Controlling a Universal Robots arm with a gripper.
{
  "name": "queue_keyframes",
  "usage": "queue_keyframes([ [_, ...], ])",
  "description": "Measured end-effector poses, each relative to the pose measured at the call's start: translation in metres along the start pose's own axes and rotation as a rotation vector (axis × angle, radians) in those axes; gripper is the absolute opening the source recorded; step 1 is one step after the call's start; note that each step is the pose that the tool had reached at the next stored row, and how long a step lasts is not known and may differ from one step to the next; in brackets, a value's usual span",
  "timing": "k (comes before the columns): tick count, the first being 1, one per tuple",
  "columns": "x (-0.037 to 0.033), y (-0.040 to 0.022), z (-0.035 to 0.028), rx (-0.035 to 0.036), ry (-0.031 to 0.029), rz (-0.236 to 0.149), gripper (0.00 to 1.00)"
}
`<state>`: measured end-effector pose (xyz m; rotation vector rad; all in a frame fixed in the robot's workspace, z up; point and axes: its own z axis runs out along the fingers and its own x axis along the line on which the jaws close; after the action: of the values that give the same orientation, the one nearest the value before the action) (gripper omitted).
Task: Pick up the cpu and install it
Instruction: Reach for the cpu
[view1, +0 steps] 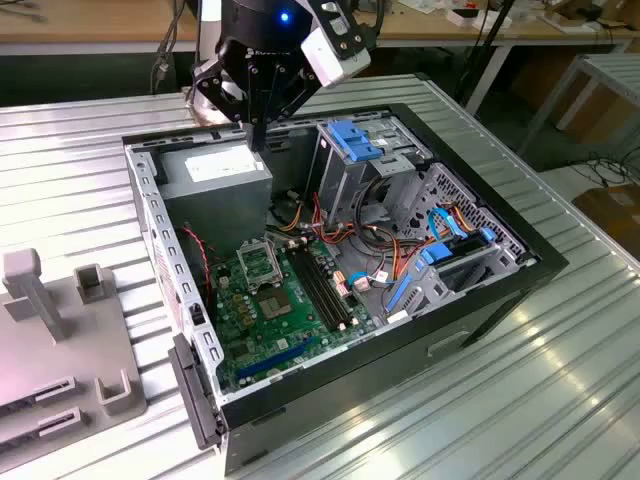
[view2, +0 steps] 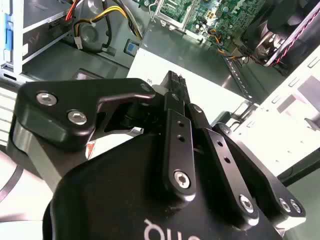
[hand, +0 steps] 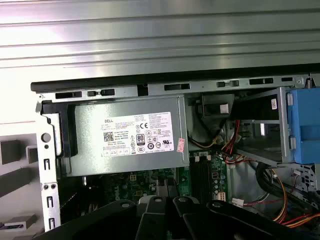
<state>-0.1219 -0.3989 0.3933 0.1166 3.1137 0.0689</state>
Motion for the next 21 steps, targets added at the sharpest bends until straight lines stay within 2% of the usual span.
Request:
queue_keyframes([
  [7,0.0004,0.0000,0.0000,0.0000,0.0000,0.000,0.11],
  [13,0.0037,-0.0003,0.0001,0.0000,0.0000,0.000,0.11],
  [21,0.0140,-0.0011,0.0007,0.0001,0.0020,0.000,0.11],
])
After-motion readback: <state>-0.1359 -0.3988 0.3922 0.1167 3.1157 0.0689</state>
